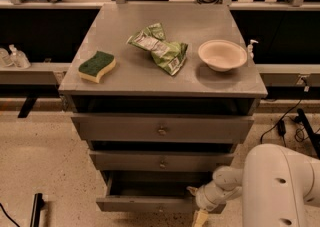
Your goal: Open bottom drawer
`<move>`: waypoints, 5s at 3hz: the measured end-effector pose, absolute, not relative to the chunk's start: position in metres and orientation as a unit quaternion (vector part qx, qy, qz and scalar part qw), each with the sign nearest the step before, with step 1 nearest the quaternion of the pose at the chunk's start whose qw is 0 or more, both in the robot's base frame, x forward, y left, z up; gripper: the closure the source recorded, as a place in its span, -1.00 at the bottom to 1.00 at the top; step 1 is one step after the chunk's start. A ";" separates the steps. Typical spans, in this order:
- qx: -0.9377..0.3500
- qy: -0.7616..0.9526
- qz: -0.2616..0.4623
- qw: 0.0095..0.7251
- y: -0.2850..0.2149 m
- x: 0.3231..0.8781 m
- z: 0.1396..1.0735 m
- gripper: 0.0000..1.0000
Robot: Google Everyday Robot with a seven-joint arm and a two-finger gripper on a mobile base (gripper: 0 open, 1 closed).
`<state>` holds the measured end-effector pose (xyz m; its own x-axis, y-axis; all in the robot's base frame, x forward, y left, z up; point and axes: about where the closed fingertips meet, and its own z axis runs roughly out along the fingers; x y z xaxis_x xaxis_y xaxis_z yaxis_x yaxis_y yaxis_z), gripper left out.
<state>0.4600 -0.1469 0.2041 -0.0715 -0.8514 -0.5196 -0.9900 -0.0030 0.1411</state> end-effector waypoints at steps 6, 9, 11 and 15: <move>-0.695 0.655 0.282 0.096 -0.141 0.404 0.210 0.00; -0.690 0.665 0.269 0.100 -0.146 0.407 0.212 -1.00; -0.668 0.704 0.193 0.144 -0.176 0.444 0.230 -0.51; -0.637 0.738 0.132 0.180 -0.195 0.513 0.234 1.00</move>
Offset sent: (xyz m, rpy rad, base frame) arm -0.0454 0.0106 -0.0134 -0.0622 0.0794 0.1055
